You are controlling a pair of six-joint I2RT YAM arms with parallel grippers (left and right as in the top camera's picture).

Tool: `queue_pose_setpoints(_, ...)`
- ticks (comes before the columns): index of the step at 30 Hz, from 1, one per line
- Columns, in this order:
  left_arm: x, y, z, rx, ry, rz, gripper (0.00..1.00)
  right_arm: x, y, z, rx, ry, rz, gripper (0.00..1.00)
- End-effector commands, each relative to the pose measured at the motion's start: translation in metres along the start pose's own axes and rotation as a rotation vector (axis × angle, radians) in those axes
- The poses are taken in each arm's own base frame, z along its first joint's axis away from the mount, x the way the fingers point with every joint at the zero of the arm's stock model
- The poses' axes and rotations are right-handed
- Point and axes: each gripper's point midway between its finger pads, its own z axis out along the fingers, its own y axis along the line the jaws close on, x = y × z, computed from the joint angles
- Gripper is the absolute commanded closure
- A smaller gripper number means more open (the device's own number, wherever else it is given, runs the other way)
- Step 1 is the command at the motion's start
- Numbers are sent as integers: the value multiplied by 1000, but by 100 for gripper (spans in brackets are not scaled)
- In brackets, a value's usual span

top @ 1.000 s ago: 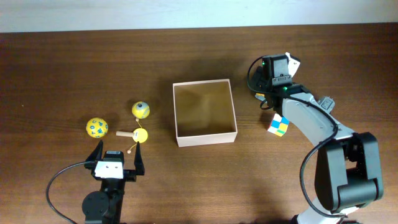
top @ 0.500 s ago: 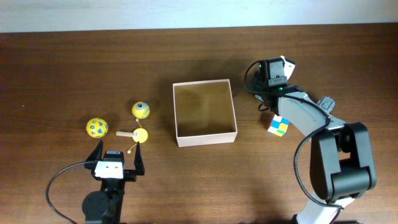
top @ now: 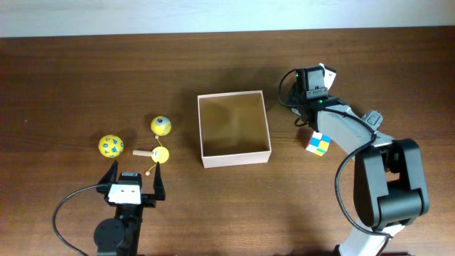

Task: Pack container
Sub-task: 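Lower the right gripper and grasp the rear toy truck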

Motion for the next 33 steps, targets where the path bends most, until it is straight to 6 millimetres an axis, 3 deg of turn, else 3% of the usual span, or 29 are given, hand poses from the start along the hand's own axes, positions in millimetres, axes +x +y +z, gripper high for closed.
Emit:
queue_pose_setpoints(1,1,0,0,0,-2,5,1,-11,-4,2,24,-31,2,26)
queue_pose_setpoints(11,1,0,0,0,-2,5,1,-20,-18,6,38,-42,37,29)
queue_pose_setpoints(21,1,0,0,0,-2,5,1,-18,-14,7,20,-33,36,35)
queue_pose_setpoints(33,1,0,0,0,-2,5,1,12,-14,27,13,65,10,48)
